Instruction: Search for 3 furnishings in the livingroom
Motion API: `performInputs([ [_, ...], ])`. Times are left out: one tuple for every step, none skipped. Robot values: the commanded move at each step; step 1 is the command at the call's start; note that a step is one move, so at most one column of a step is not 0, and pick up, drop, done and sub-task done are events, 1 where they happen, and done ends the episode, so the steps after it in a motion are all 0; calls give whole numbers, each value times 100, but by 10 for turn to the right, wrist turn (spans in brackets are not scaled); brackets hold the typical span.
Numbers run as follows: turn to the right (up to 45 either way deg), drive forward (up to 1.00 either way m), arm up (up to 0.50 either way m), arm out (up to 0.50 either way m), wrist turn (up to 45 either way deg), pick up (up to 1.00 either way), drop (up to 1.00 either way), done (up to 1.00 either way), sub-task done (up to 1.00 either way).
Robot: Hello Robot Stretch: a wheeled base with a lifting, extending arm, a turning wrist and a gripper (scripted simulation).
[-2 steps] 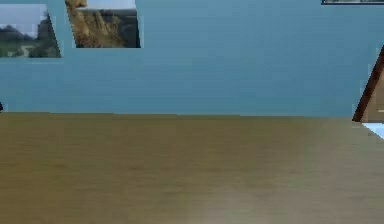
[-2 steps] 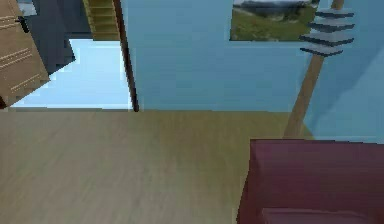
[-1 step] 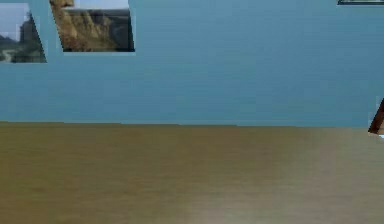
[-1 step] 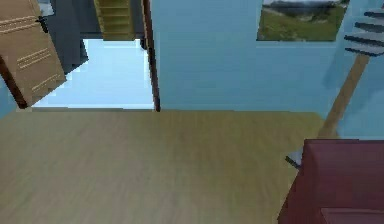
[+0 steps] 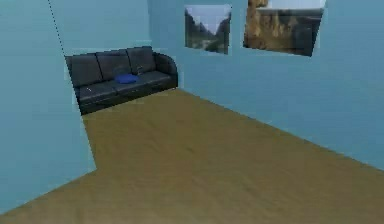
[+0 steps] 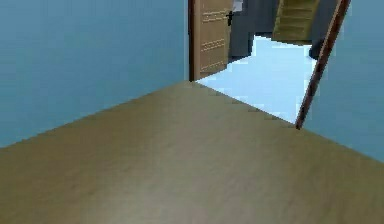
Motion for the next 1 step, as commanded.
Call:
performInputs([
  [-390, 0, 0, 0, 0, 0, 0, 0, 0],
])
